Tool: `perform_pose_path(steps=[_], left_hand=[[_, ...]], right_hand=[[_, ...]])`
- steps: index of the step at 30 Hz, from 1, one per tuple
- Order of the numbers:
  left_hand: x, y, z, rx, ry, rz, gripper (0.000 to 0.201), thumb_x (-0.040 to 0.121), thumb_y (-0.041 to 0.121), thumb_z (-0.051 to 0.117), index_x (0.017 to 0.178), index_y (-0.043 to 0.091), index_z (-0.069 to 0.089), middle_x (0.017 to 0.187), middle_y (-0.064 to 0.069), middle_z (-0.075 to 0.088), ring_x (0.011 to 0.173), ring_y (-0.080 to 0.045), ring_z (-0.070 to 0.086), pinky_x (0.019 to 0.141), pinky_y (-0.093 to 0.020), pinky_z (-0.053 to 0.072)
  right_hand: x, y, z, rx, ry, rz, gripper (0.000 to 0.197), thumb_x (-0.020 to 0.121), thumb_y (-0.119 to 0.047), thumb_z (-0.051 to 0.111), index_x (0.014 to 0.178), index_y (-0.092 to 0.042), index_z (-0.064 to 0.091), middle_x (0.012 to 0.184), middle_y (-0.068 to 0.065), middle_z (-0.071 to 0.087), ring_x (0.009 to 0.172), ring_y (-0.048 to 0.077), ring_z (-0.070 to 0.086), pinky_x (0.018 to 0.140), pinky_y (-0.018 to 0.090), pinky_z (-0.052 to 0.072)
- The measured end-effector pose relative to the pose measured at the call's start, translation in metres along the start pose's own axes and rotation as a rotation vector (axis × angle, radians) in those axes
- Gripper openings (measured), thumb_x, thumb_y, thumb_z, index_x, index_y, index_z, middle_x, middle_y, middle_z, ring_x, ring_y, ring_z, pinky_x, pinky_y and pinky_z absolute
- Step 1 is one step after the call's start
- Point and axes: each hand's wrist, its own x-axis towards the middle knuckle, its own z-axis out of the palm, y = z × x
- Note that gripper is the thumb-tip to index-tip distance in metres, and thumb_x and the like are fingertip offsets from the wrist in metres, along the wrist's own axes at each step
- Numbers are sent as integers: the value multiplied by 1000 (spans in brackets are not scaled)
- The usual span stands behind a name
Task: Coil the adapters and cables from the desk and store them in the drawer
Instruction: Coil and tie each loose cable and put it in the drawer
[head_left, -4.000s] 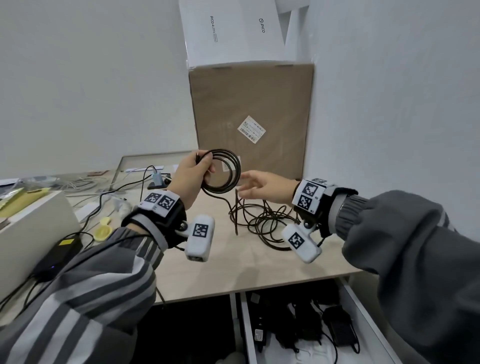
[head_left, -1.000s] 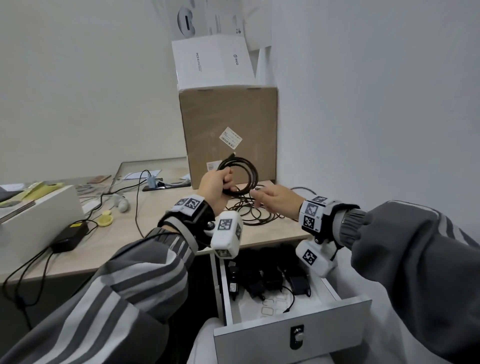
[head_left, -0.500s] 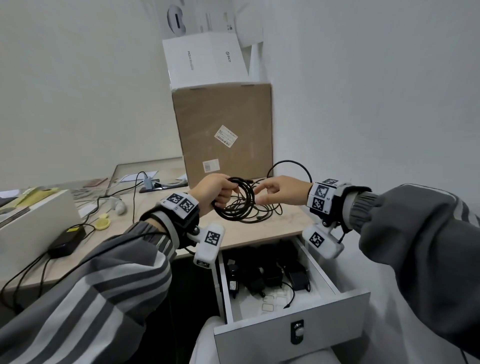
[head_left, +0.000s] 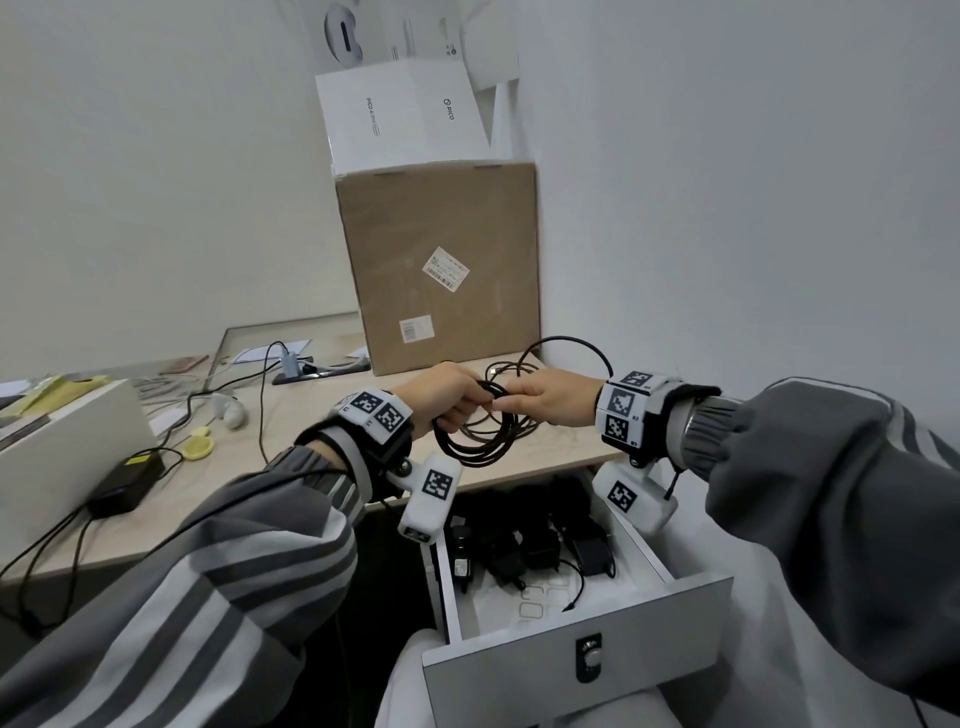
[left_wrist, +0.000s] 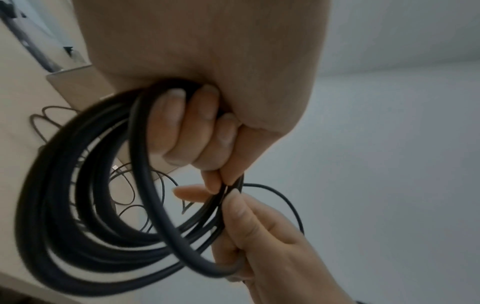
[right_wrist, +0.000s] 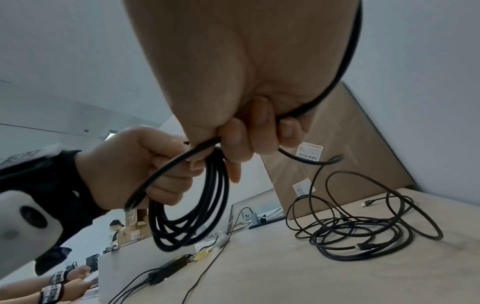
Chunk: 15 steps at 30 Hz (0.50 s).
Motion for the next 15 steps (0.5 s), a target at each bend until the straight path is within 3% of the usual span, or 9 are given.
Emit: perform_pose_path(steps=[3,7,9,11,13,15], left_hand=[[1,2,-3,-130,-22,11,25,97,2,38,74,8,47,45,8,23,35,-4,17,33,-16,16],[3,3,-7,-127,-59,31,25,98,4,41,74,9,47,47,7,25,37,-4,21,35,-16,19],[5,2,-8,-150,-3,100,18,95,3,50,78,7,51,53,3,34,40,-6,32,39,-17,27],[10,-3,-11,-260,95,160,6,91,4,60,95,2,57,68,-5,52,52,-10,50,48,-18,42],[15,-11,-13,-397,142,183,36,86,18,70,115,1,57,95,-9,63,77,-14,60,64,-22,50],[17,-19,-7,-472,132,165,32,87,33,68,110,12,61,100,-5,62,89,-15,58,77,-27,48]], right_hand=[[1,5,5,148,53,-35,18,97,-34,49,80,-28,51,77,0,49,70,14,45,67,29,39],[2,2,11,292,106,-29,21,99,-27,46,81,-17,50,69,2,45,58,15,41,56,25,36],[1,-1,10,292,154,-1,23,100,-25,43,79,-15,47,63,-1,42,54,13,39,52,22,35],[2,-1,8,280,219,30,25,100,-25,42,83,-9,51,64,-1,45,55,14,42,53,21,36],[5,1,6,287,316,82,30,99,-31,43,87,-6,55,65,0,49,60,17,46,61,29,38],[12,3,6,349,400,151,32,98,-36,43,86,-9,55,64,0,50,59,17,47,61,30,38]])
